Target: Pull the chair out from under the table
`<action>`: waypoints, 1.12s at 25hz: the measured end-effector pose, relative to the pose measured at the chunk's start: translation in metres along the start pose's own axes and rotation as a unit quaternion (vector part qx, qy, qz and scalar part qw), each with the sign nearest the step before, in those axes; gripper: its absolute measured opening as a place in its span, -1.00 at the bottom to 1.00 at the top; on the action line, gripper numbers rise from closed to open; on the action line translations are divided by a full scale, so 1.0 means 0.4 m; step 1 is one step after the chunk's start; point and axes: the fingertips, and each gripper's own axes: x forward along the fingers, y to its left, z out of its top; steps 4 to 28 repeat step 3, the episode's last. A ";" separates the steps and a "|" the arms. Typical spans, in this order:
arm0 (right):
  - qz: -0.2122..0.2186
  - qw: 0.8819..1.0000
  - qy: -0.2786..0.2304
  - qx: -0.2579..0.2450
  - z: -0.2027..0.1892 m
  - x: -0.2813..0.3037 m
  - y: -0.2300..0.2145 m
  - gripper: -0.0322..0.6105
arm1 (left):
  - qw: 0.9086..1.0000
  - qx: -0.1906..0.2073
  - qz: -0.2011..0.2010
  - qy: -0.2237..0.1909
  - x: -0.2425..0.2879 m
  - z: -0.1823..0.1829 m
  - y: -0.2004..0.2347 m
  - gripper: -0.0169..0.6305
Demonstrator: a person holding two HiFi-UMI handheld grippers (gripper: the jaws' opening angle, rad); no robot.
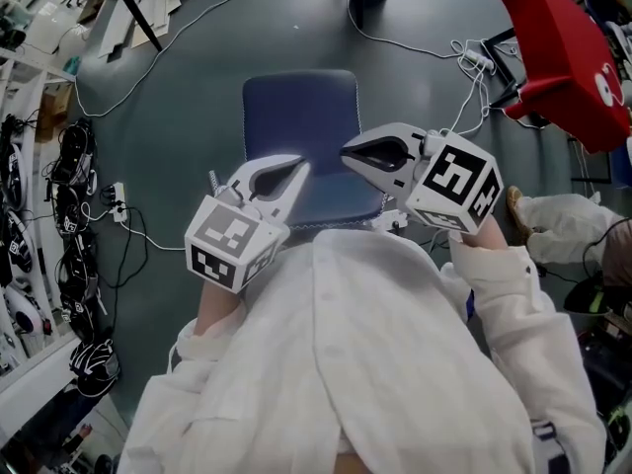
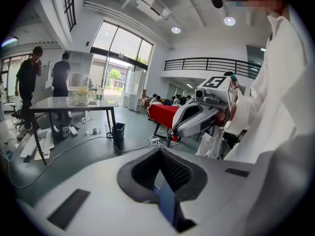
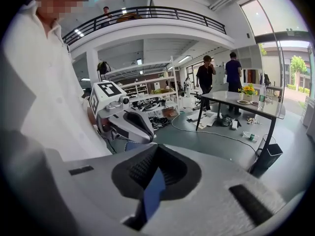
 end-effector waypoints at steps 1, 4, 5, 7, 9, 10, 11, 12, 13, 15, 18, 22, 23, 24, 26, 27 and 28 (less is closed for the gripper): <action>0.000 1.000 0.003 -0.003 0.001 0.002 0.002 -0.89 | 1.000 -0.002 -0.001 0.001 -0.003 0.000 -0.001 -0.90; 0.000 1.000 0.008 -0.008 0.003 0.005 0.006 -0.89 | 1.000 -0.003 -0.001 0.003 -0.008 -0.001 0.000 -0.90; 0.000 1.000 0.008 -0.008 0.003 0.005 0.006 -0.89 | 1.000 -0.003 -0.001 0.003 -0.008 -0.001 0.000 -0.90; 0.000 1.000 0.008 -0.008 0.003 0.005 0.006 -0.89 | 1.000 -0.003 -0.001 0.003 -0.008 -0.001 0.000 -0.90; 0.000 1.000 0.008 -0.008 0.003 0.005 0.006 -0.89 | 1.000 -0.003 -0.001 0.003 -0.008 -0.001 0.000 -0.90; 0.000 1.000 0.008 -0.008 0.003 0.005 0.006 -0.89 | 1.000 -0.003 -0.001 0.003 -0.008 -0.001 0.000 -0.90; 0.000 1.000 0.008 -0.008 0.003 0.005 0.006 -0.89 | 1.000 -0.003 -0.001 0.003 -0.008 -0.001 0.000 -0.90; 0.000 1.000 0.008 -0.008 0.003 0.005 0.006 -0.89 | 1.000 -0.003 -0.001 0.003 -0.008 -0.001 0.000 -0.90; 0.000 1.000 0.008 -0.008 0.003 0.005 0.006 -0.89 | 1.000 -0.003 -0.001 0.003 -0.008 -0.001 0.000 -0.90; 0.000 1.000 0.008 -0.008 0.003 0.005 0.006 -0.89 | 1.000 -0.003 -0.001 0.003 -0.008 -0.001 0.000 -0.90; 0.000 1.000 0.008 -0.008 0.003 0.005 0.006 -0.89 | 1.000 -0.003 -0.001 0.003 -0.008 -0.001 0.000 -0.90; 0.000 1.000 0.008 -0.008 0.003 0.005 0.006 -0.89 | 1.000 -0.003 -0.001 0.003 -0.008 -0.001 0.000 -0.90; 0.000 1.000 0.008 -0.008 0.003 0.005 0.006 -0.89 | 1.000 -0.003 -0.001 0.003 -0.008 -0.001 0.000 -0.90; 0.000 1.000 0.008 -0.008 0.003 0.005 0.006 -0.89 | 1.000 -0.003 -0.001 0.003 -0.008 -0.001 0.000 -0.90; 0.000 1.000 0.008 -0.008 0.003 0.005 0.006 -0.89 | 1.000 -0.003 -0.001 0.003 -0.008 -0.001 0.000 -0.90; 0.000 1.000 0.008 -0.008 0.003 0.005 0.006 -0.89 | 1.000 -0.003 -0.001 0.003 -0.008 -0.001 0.000 -0.90; 0.000 1.000 0.008 -0.008 0.003 0.005 0.006 -0.89 | 1.000 -0.003 -0.001 0.003 -0.008 -0.001 0.000 -0.90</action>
